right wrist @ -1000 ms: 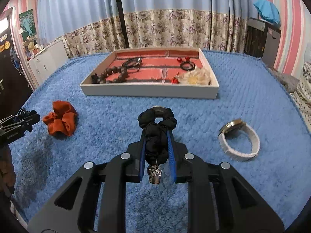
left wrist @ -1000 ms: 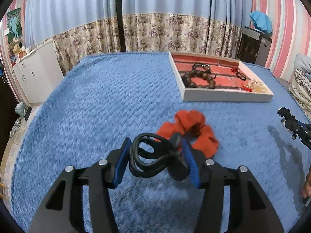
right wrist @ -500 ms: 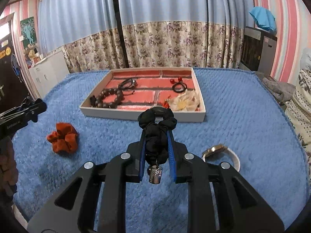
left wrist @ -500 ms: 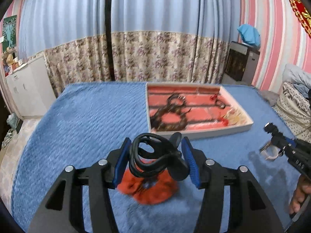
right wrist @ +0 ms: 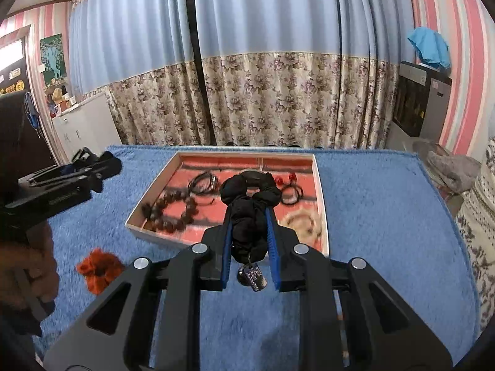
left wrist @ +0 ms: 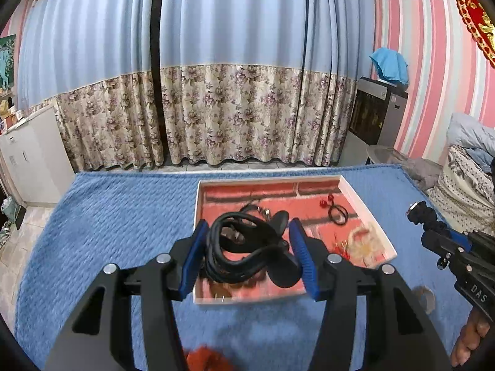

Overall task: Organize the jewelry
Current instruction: 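Carry the hair clip and black scrunchie into the tray and open both tools, then withdraw both open tools from the tray toward the orange scrunchie and watch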

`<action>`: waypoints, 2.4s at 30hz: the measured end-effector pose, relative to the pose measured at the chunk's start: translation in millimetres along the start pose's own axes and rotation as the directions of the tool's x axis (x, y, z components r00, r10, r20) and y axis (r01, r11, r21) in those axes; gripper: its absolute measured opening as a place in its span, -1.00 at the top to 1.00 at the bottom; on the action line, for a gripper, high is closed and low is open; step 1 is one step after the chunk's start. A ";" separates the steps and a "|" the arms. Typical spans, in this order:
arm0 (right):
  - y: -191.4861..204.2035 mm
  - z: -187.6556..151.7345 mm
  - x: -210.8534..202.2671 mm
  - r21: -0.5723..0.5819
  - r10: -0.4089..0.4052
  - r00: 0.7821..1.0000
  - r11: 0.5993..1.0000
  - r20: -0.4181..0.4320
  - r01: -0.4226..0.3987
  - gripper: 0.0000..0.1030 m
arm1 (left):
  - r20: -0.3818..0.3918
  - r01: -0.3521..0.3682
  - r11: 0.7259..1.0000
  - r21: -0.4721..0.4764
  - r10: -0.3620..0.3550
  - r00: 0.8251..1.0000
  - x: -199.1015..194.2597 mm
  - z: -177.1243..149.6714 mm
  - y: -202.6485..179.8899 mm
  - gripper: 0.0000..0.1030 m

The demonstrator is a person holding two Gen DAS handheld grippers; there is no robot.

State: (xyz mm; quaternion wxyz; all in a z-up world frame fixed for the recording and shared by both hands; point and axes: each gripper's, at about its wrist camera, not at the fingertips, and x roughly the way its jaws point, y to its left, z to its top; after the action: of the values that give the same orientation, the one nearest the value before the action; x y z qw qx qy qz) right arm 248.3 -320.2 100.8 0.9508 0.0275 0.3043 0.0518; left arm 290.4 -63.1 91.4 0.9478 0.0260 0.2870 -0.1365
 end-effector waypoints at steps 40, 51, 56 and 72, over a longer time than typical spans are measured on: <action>-34.3 36.1 184.8 -0.027 -0.008 0.950 1.000 -0.312 -0.001 -0.06 | -0.373 -0.026 0.997 -0.075 -0.004 0.928 204.4 0.3 6.7 -0.19; -50.8 16.1 29.3 -0.085 0.009 0.992 0.996 -0.124 -0.020 -0.23 | -0.168 -0.063 0.998 0.000 0.063 0.984 50.2 -0.6 44.4 -0.49; -59.0 -62.2 -34.1 -0.065 0.002 0.995 0.998 -0.101 -0.008 -0.55 | -0.110 -0.147 0.989 0.009 0.147 0.983 -25.8 -78.6 74.6 -0.50; -77.3 -172.1 -57.5 0.040 -0.069 0.979 0.996 -0.193 0.078 -0.84 | -0.241 -0.040 0.998 -0.045 0.029 0.970 -84.9 -206.1 69.4 -0.54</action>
State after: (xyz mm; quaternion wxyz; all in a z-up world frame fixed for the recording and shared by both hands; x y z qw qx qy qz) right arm 108.0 -400.0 -12.5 0.9175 0.0336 0.3962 0.0120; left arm 130.9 50.6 -35.7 0.9087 0.0239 0.4023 -0.1087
